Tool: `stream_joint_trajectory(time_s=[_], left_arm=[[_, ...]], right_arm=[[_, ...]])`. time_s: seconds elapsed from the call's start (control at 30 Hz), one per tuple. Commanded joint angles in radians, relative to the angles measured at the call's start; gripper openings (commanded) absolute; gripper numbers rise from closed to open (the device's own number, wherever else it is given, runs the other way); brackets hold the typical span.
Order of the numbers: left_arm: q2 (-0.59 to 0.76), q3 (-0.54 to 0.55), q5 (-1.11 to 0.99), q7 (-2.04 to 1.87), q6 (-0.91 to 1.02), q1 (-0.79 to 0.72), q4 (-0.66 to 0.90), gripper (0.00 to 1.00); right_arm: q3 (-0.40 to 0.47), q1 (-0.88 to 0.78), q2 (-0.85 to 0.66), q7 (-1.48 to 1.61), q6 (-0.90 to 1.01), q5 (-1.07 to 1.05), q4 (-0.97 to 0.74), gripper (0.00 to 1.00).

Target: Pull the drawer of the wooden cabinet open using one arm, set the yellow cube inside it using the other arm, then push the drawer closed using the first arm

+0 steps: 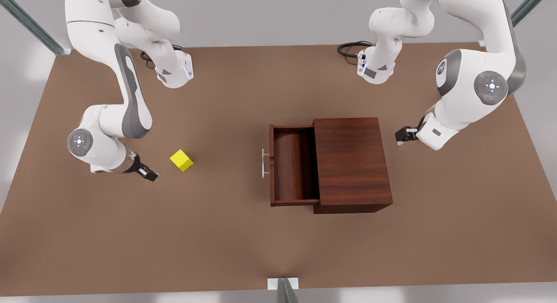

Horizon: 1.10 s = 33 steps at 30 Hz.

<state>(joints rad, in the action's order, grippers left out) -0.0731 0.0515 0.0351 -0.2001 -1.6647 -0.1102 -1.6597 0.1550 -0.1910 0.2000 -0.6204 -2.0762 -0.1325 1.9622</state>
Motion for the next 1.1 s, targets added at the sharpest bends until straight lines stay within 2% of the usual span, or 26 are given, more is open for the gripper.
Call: stream_joint_trajectory(time_s=[0.0,0.43,0.53,0.7,0.77,0.83,1.07], left_arm=[[-0.001,-0.001,0.006,0.180,0.059,-0.003,0.005,1.00],[-0.028,-0.022,-0.006,0.183,-0.061,-0.003,0.023,1.00],[0.001,-0.032,0.009,0.180,-0.033,-0.003,0.011,1.00],[-0.040,-0.055,0.046,0.188,-0.061,0.000,0.006,1.00],[-0.039,-0.065,0.043,0.189,-0.043,0.000,0.006,1.00],[-0.037,-0.124,0.046,0.261,0.022,-0.002,0.015,1.00],[-0.027,-0.113,0.051,0.214,0.074,-0.005,0.015,1.00]], right_arm=[[0.000,-0.002,-0.011,-0.176,-0.116,-0.006,0.046,1.00],[-0.020,-0.036,0.032,-0.306,-0.337,-0.006,0.254,1.00],[-0.022,-0.048,0.055,-0.312,-0.364,-0.006,0.267,1.00],[-0.055,-0.053,0.055,-0.338,-0.372,-0.007,0.288,1.00],[-0.055,-0.053,0.059,-0.338,-0.386,-0.006,0.305,1.00],[-0.055,-0.051,0.047,-0.335,-0.401,-0.006,0.339,1.00],[-0.055,-0.051,0.039,-0.326,-0.444,-0.004,0.382,1.00]])
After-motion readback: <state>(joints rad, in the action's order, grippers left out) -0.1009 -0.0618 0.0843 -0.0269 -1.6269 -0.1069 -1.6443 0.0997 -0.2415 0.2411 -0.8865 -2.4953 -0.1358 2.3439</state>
